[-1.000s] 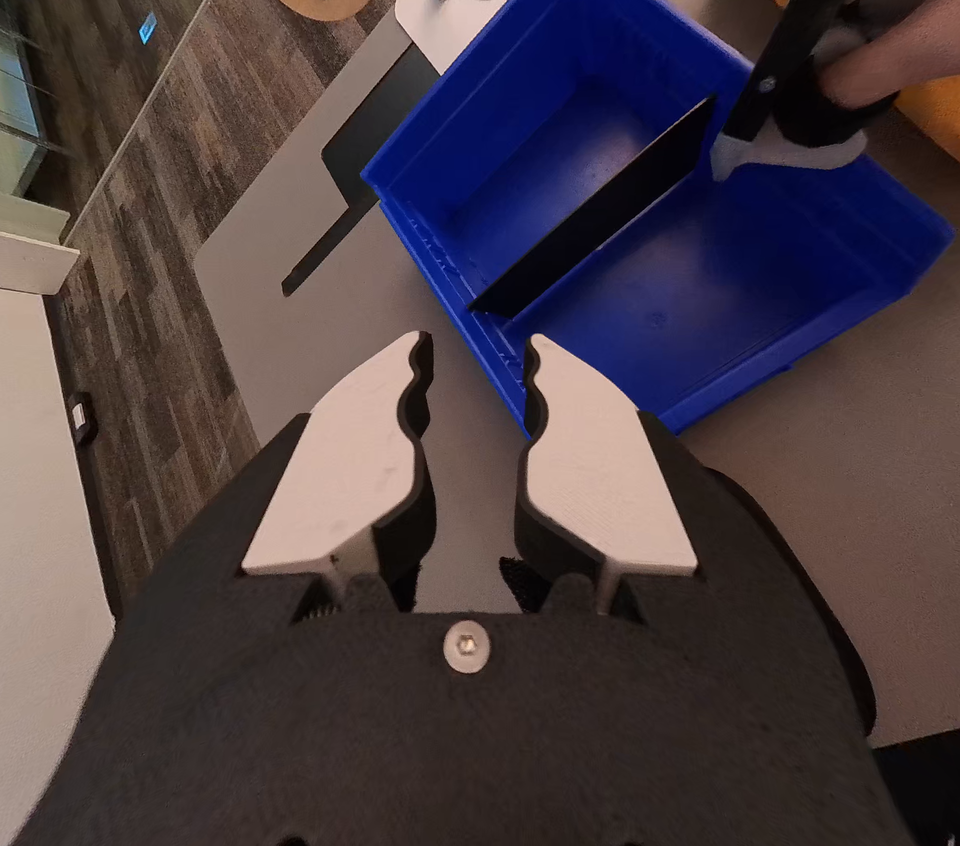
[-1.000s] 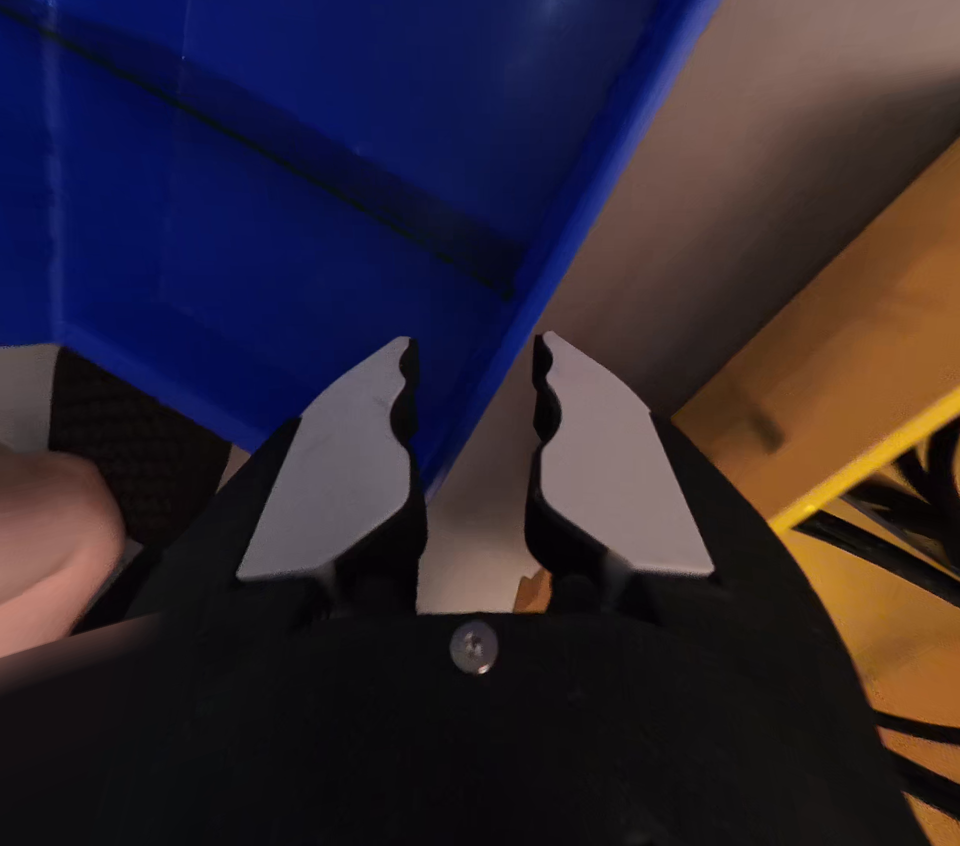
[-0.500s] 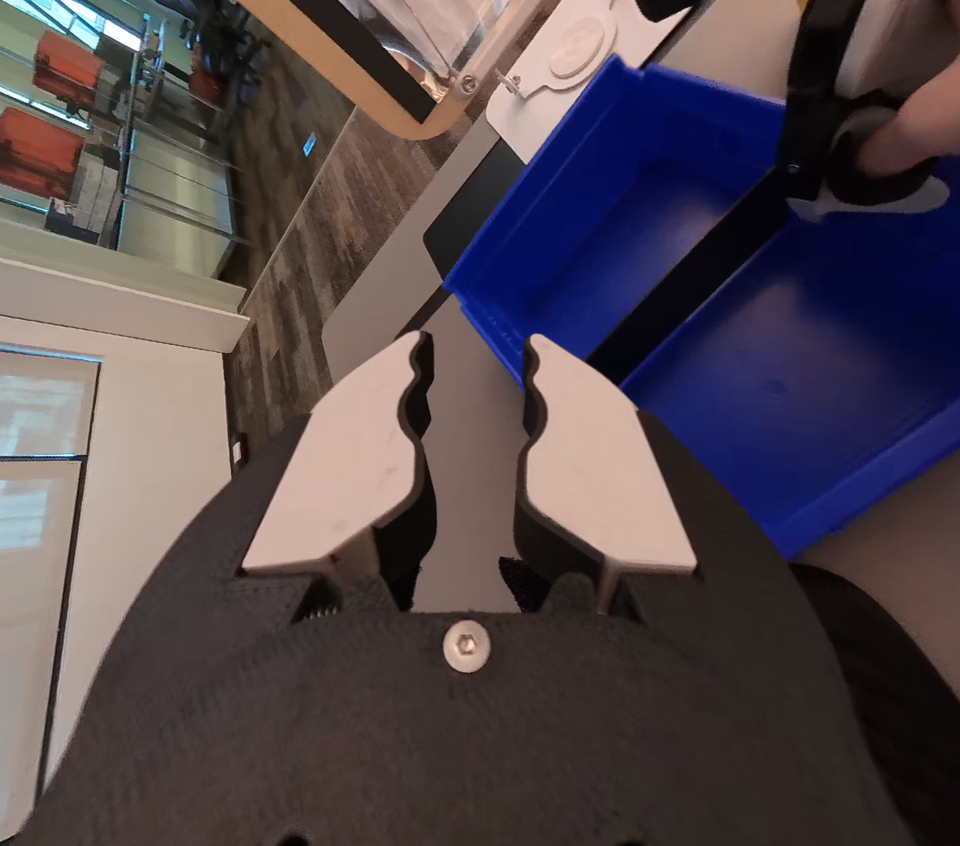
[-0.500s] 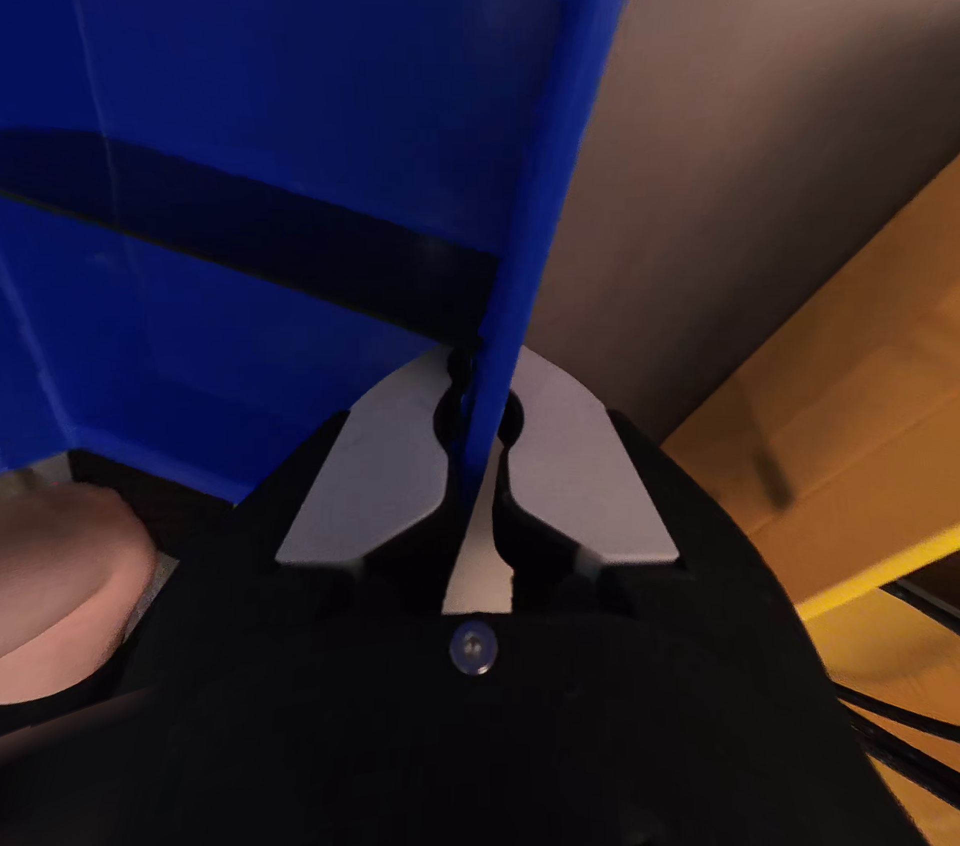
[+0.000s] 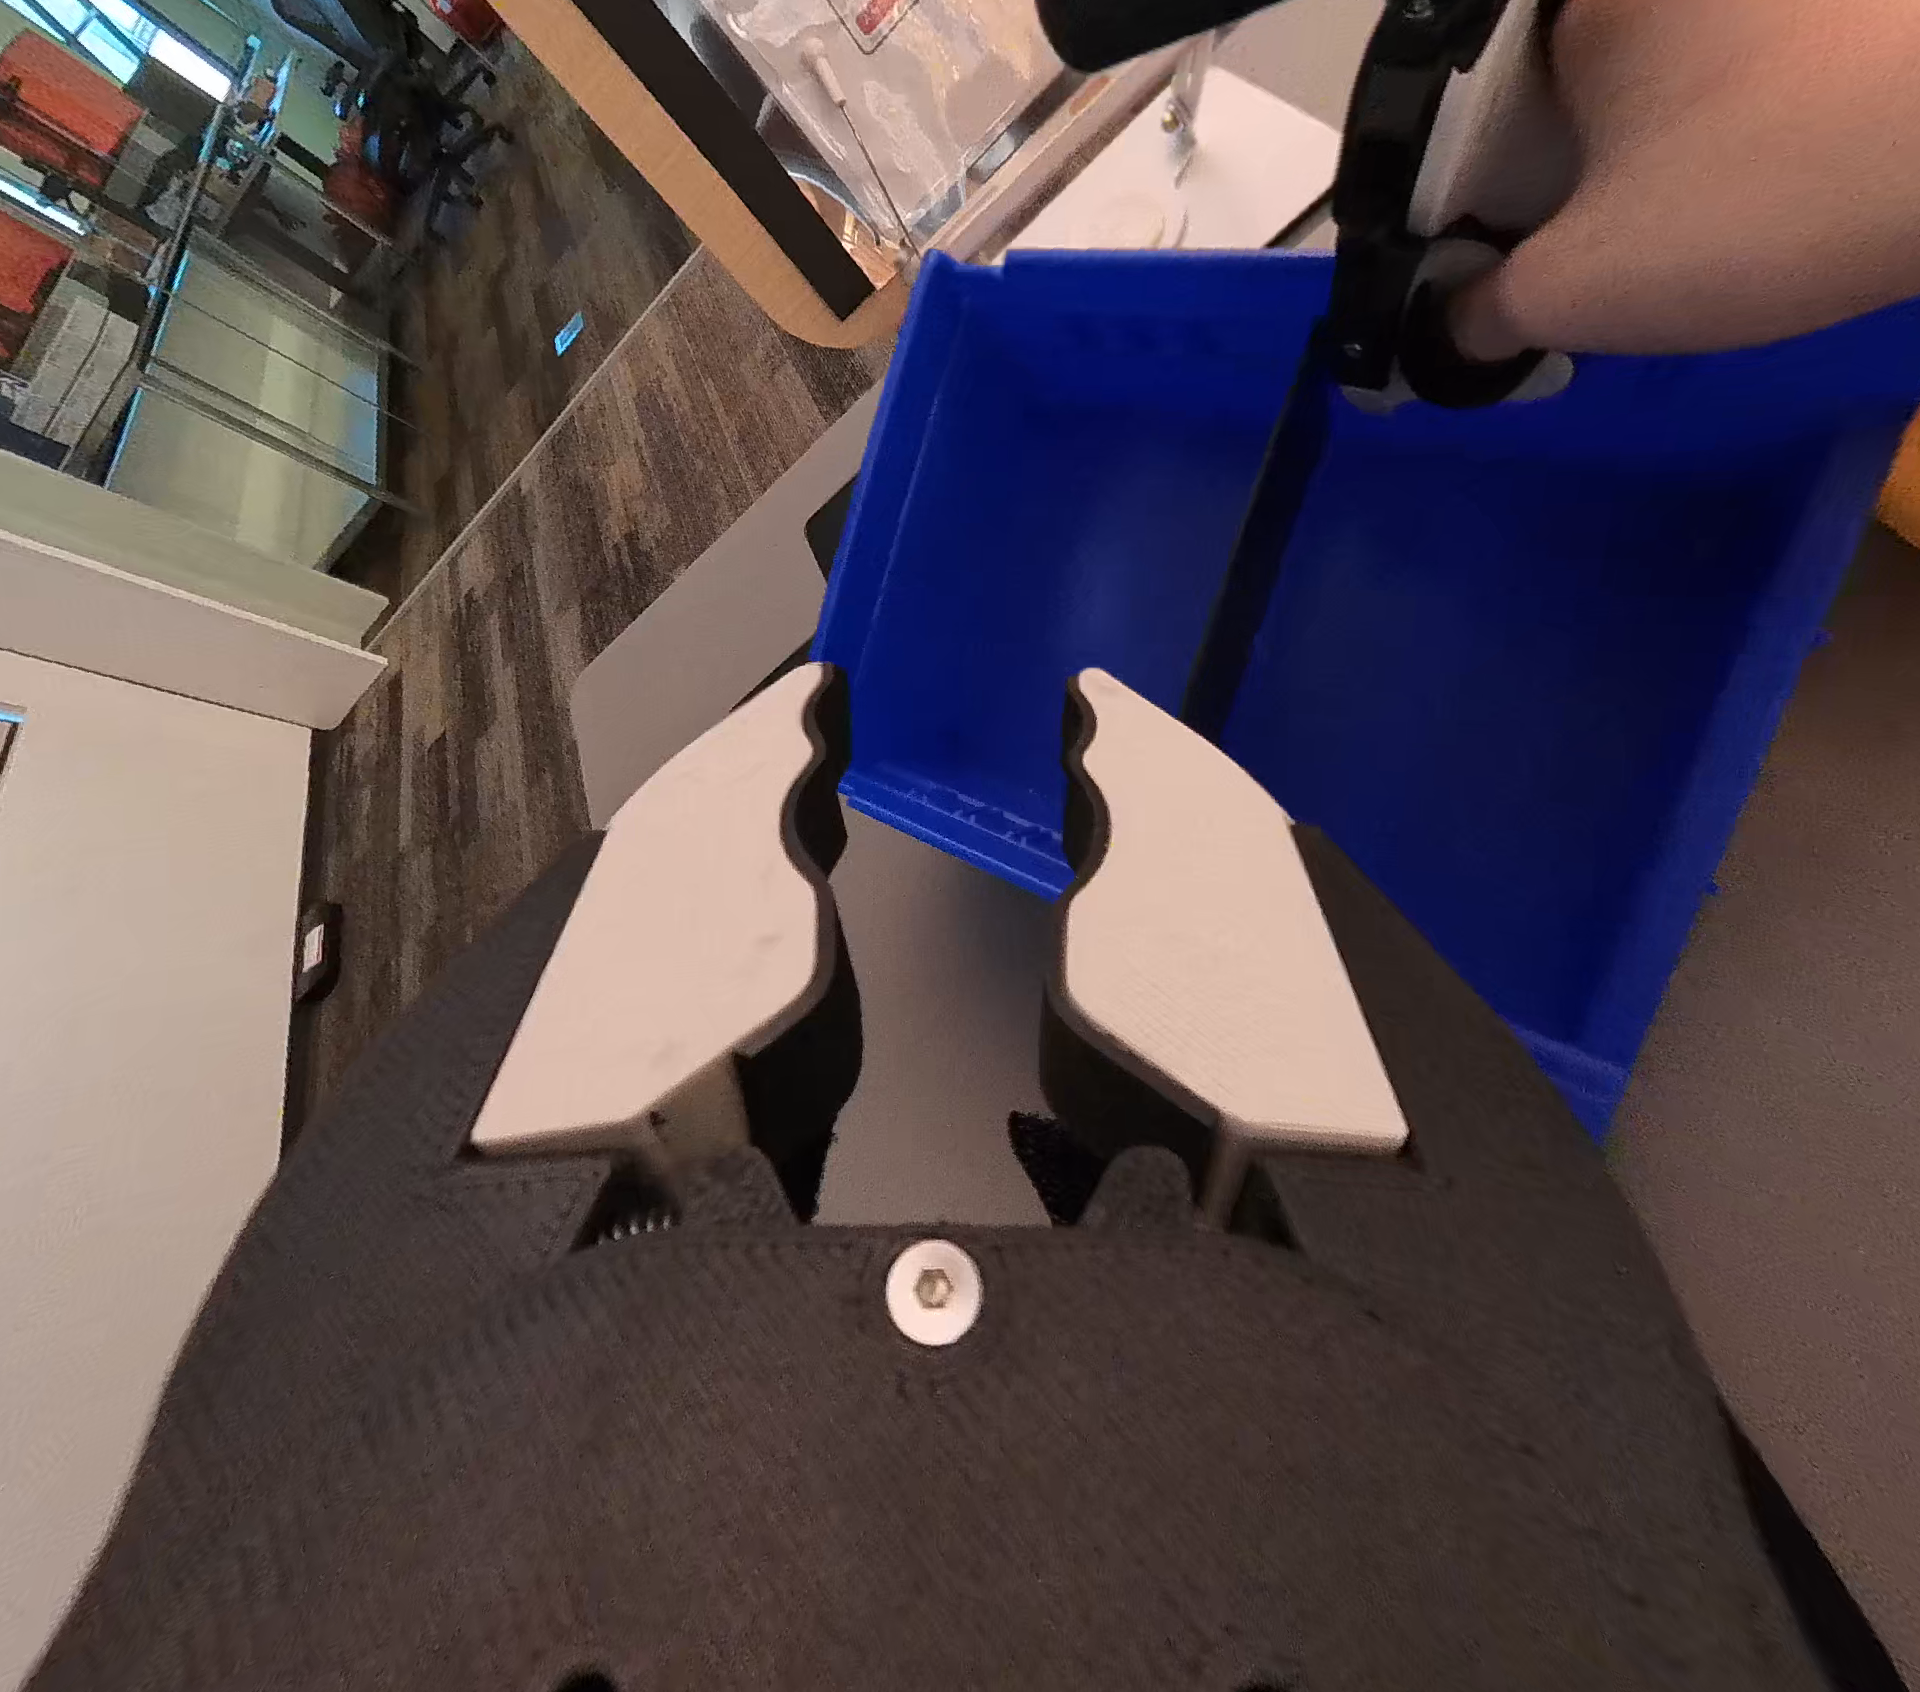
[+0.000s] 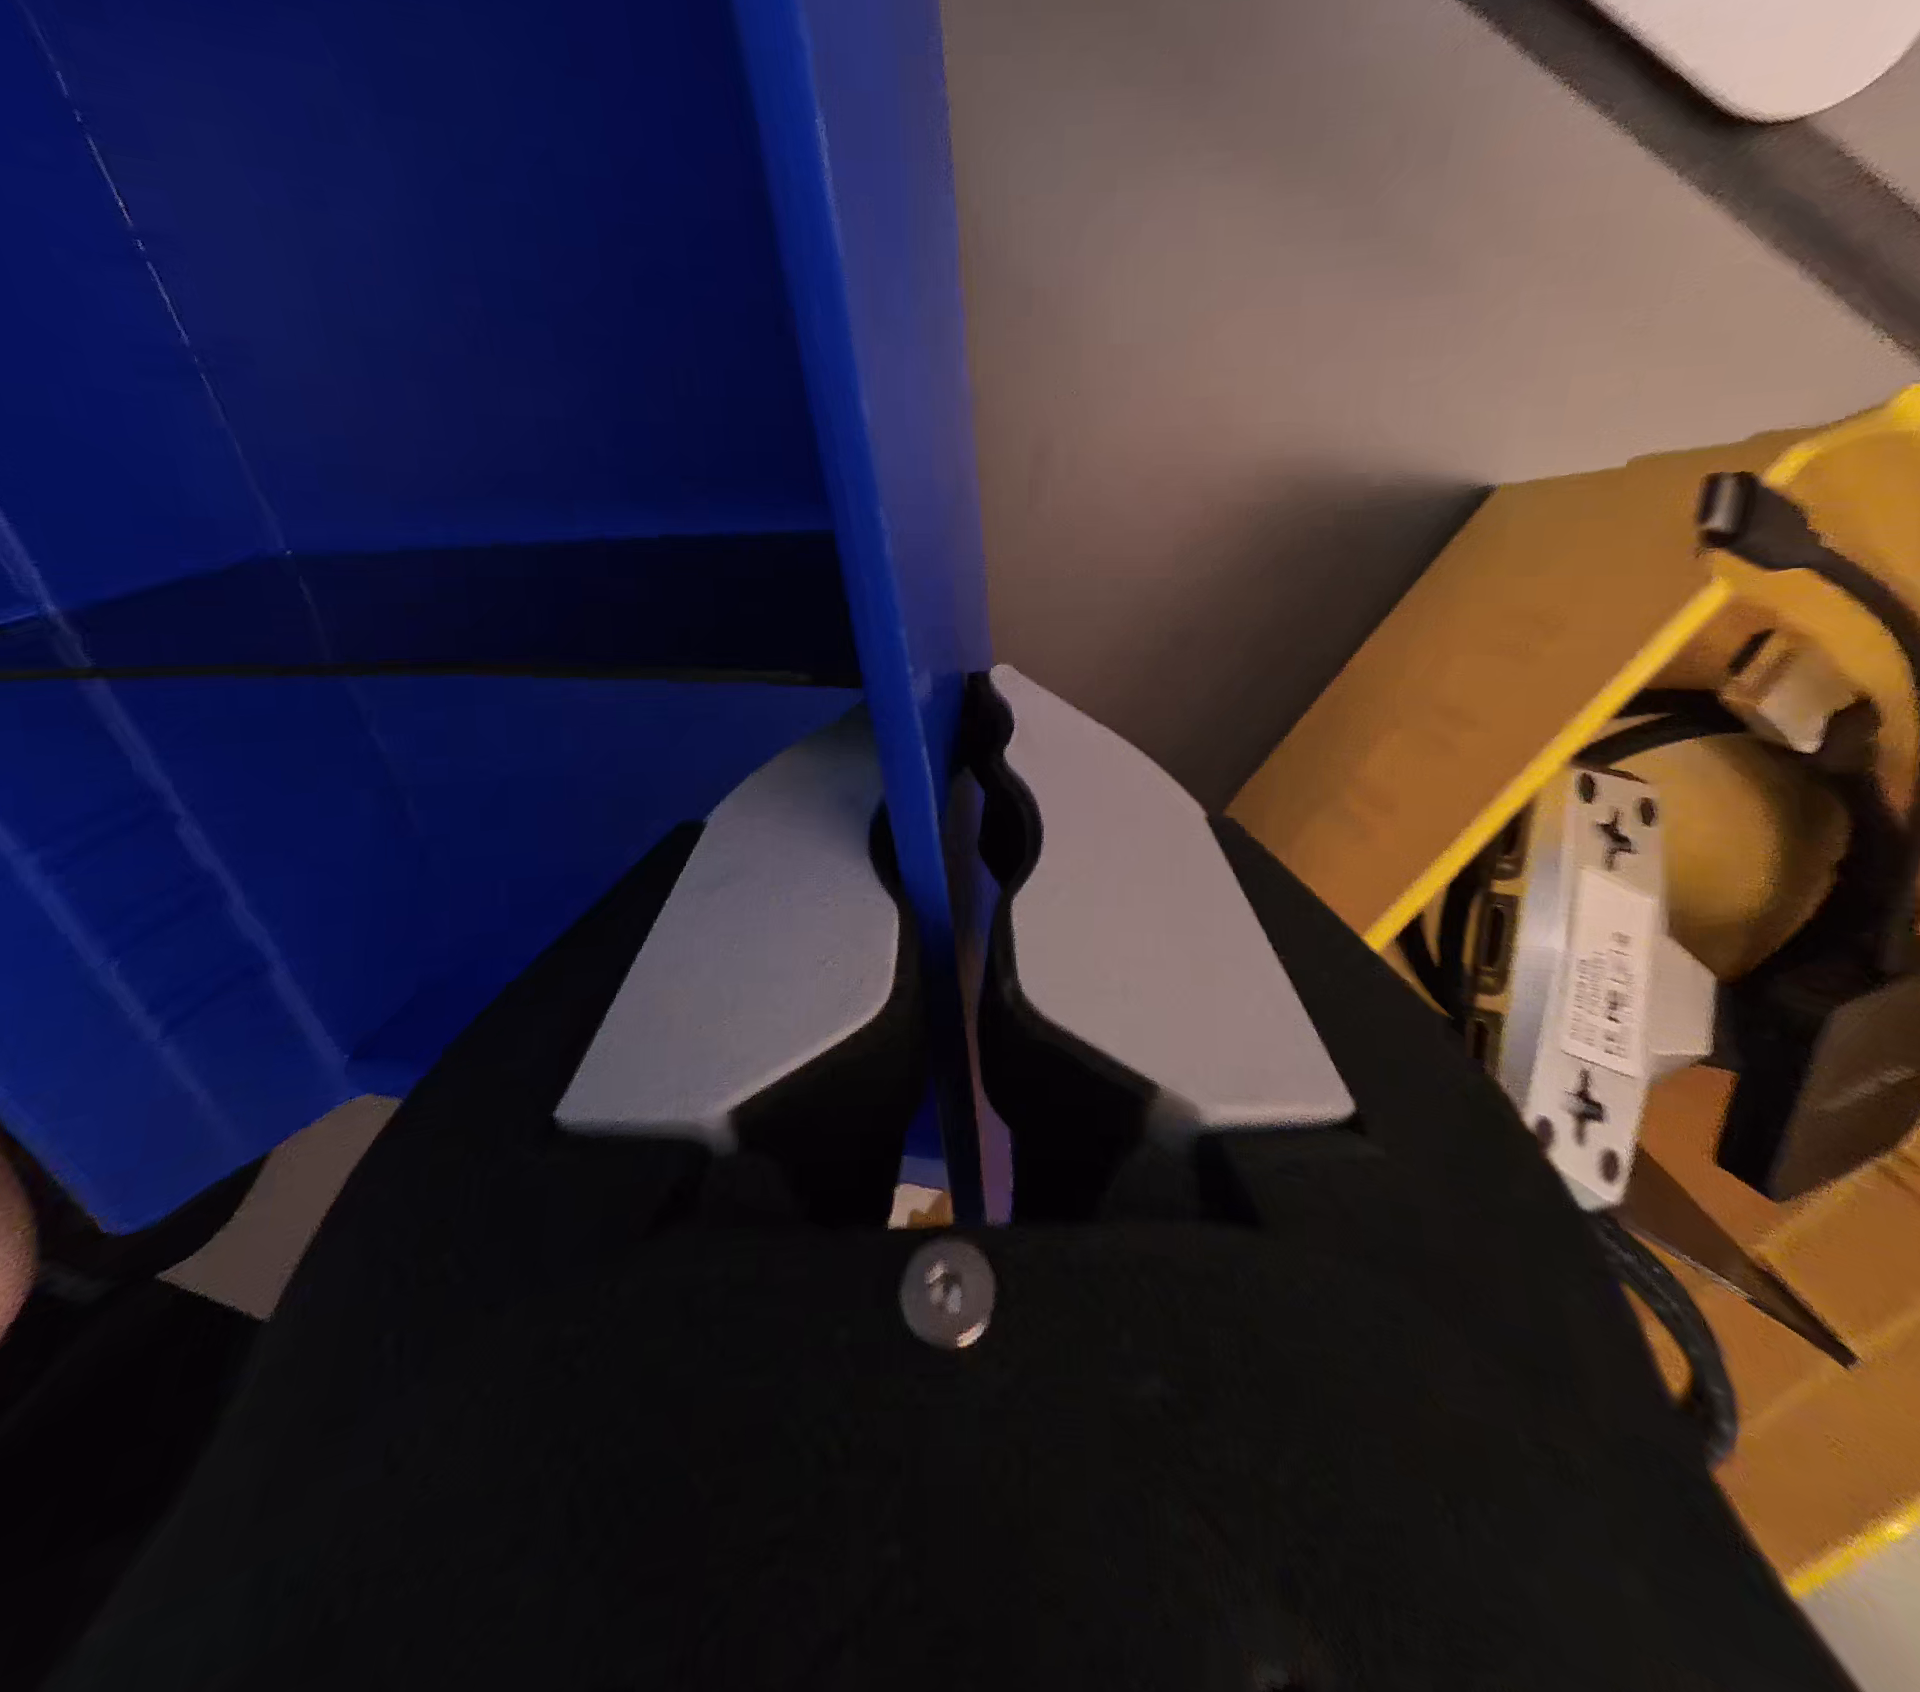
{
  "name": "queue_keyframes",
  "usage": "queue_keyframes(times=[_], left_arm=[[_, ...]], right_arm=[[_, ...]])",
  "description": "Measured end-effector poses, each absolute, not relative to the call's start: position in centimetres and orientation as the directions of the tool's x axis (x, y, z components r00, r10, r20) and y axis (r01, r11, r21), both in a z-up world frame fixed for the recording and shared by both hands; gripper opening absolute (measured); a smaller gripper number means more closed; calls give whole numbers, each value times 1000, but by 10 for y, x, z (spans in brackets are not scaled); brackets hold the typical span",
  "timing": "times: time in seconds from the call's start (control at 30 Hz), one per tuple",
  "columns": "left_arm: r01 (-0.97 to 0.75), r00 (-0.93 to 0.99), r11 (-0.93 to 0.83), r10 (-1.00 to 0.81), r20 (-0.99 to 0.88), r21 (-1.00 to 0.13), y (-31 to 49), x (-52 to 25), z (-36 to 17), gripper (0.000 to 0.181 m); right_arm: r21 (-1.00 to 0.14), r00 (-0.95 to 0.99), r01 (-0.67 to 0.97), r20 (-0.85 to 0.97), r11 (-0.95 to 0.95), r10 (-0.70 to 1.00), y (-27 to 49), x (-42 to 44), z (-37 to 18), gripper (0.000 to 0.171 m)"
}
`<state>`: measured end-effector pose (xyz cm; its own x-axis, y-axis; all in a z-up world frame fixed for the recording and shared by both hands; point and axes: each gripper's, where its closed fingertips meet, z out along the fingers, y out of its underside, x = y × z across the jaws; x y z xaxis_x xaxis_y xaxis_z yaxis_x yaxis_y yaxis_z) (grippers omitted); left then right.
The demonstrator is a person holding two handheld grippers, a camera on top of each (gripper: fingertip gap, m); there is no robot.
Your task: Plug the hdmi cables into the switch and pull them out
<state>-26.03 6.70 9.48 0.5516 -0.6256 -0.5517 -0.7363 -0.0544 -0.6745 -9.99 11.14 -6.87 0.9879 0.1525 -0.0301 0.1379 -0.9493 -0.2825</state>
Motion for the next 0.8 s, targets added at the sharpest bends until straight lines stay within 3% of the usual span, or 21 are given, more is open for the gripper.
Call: queue_keyframes(times=[0.17, 0.27, 0.47, 0.57, 0.8], left_arm=[[-696, 556, -21, -647, -521, -717, 52, -255, 105, 39], [-630, 569, 32, -661, -489, -776, 39, -250, 122, 49], [-290, 654, 104, -704, -277, -951, 13, -253, 178, 61], [-126, 647, 36, -755, -110, -991, 5, -258, 188, 62], [-305, 364, -203, -928, 83, -930, 1, -175, 116, 76]], right_arm=[[-264, 985, 115, -94, -958, 144, 104, -97, -55, 7], [-237, 977, 92, -167, -967, 134, 92, -95, -45, 7], [-248, 936, 1, -341, -969, 88, 68, -67, 13, 7], [-288, 918, -67, -393, -955, 54, 49, -20, 49, 6], [-393, 932, -345, -254, -853, -260, -37, 182, 91, 7]])
